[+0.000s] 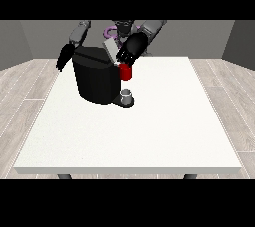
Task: Insert the coffee pod into the coffee machine and close the lid
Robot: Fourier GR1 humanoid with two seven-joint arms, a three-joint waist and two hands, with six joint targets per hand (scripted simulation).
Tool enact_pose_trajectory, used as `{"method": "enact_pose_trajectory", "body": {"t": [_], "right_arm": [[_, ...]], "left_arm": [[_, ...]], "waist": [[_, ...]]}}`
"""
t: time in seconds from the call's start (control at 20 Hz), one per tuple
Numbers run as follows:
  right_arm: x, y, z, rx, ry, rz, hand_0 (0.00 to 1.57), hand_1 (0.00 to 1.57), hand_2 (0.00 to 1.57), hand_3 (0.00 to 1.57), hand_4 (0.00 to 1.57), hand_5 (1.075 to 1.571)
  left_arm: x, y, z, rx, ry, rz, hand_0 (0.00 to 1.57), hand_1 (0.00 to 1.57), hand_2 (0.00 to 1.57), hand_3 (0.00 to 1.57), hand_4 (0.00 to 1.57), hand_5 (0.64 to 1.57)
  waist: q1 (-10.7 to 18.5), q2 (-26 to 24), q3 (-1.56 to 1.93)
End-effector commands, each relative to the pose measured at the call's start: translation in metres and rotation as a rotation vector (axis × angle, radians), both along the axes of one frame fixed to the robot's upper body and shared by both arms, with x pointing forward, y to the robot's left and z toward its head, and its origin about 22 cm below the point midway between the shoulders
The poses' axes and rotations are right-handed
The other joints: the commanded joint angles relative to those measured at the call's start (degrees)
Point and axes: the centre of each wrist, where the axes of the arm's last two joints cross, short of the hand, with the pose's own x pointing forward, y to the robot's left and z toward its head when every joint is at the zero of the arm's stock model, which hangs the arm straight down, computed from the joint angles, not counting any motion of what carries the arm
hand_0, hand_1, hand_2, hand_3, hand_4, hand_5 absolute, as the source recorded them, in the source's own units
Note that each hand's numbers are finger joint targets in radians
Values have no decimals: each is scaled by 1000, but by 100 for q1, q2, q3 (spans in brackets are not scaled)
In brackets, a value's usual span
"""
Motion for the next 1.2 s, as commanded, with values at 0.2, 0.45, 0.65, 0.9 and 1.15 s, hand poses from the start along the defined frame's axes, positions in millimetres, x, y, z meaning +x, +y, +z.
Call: {"method": "enact_pose_trajectory", "body": {"t": [0.2,0.45,0.65,0.9,1.15], "right_arm": [[5,6,12,2,-47,0,0,0,0,0,0,1571],[-1,-1,10,16,-45,-12,0,0,0,0,0,1571],[2,-10,11,-12,-37,-14,0,0,0,0,0,1571],[1,18,13,3,-42,6,0,0,0,0,41,1571],[4,5,27,-28,-43,-3,0,0,0,0,109,1571]], "left_arm": [[-3,4,13,107,-112,18,1162,1162,1190,1068,0,1571],[0,21,-16,91,-54,12,1115,1115,1136,1016,0,1571],[-1,20,3,31,-108,31,1138,1138,1136,963,0,1571],[-3,19,15,29,-176,-4,1247,1247,1210,954,0,1571],[0,17,-12,50,-175,-23,1269,1269,1236,966,0,1571]], "waist": [[-81,311,1],[-47,241,0],[-121,329,1],[-100,398,-1],[-161,311,-3]]}}
